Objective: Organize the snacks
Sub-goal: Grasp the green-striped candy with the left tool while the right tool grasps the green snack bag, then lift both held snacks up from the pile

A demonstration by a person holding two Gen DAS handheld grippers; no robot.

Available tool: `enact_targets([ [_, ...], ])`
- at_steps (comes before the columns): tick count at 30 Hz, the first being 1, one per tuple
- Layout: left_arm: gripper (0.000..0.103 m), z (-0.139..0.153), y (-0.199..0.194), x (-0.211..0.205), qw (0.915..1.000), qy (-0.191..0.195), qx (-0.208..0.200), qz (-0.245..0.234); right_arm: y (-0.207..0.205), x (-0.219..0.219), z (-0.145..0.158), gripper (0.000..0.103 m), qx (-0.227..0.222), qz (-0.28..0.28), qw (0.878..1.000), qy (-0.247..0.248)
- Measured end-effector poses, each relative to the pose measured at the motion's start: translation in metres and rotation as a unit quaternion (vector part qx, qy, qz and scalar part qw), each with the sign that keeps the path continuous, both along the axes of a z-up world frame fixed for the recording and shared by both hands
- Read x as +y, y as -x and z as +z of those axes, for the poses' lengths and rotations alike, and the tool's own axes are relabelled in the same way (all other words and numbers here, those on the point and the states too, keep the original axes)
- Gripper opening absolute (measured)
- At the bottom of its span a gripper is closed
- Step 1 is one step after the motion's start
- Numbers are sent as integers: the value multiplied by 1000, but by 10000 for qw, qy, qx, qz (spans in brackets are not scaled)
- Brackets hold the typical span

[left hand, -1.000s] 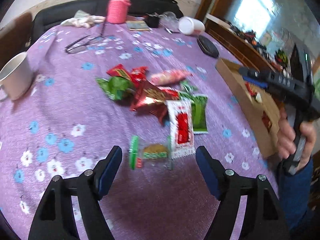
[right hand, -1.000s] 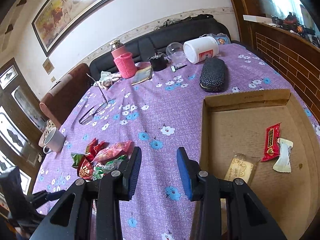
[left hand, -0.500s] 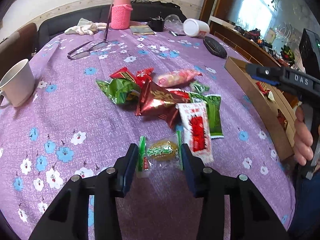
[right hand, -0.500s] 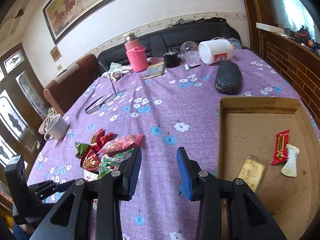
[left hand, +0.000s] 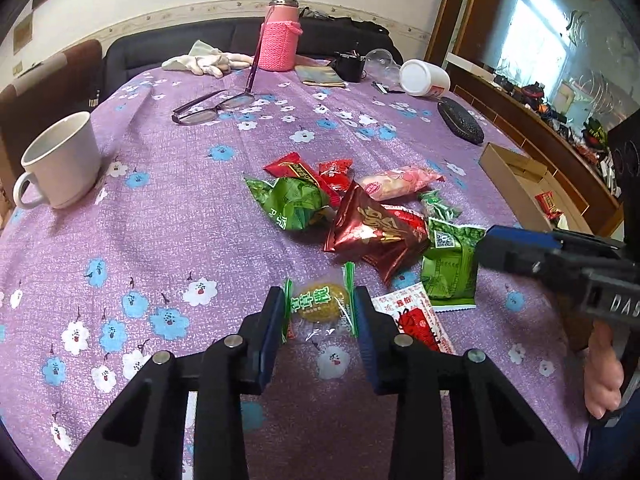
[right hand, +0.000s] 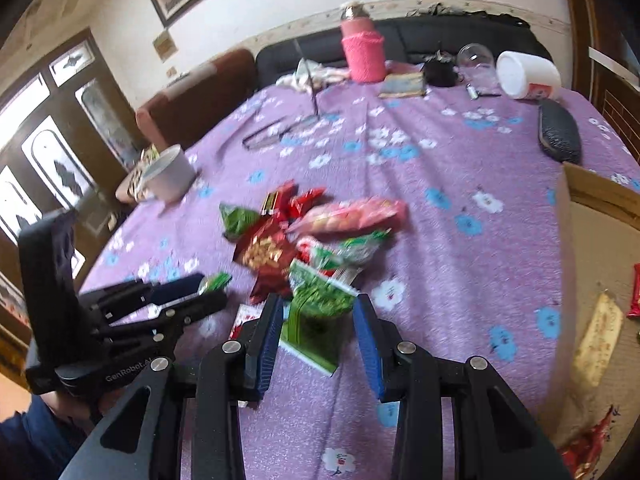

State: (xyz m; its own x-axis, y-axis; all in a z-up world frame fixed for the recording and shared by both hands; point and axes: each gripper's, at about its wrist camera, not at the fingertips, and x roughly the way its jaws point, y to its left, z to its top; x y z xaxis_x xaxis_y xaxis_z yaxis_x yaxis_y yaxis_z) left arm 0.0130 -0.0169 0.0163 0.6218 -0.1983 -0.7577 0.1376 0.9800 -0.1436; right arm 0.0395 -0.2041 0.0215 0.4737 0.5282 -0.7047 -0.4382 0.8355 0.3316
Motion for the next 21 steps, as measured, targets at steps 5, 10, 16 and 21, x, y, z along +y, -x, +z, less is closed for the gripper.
enact_targets([
  [5, 42, -4, -2, -3, 9999, -134, 62, 7, -1, 11, -11, 40, 101, -2, 9998, 150],
  [10, 53, -6, -1, -14, 9992, -390, 23, -120, -4, 22, -23, 37, 35, -99, 9993, 372],
  [16, 15, -5, 0, -7, 9998, -183, 11, -75, 4, 23, -16, 28, -283, -123, 9979, 561],
  [21, 15, -5, 1, -5, 9999, -70, 31, -87, 3, 14, -9, 28, -347, -247, 9982, 428],
])
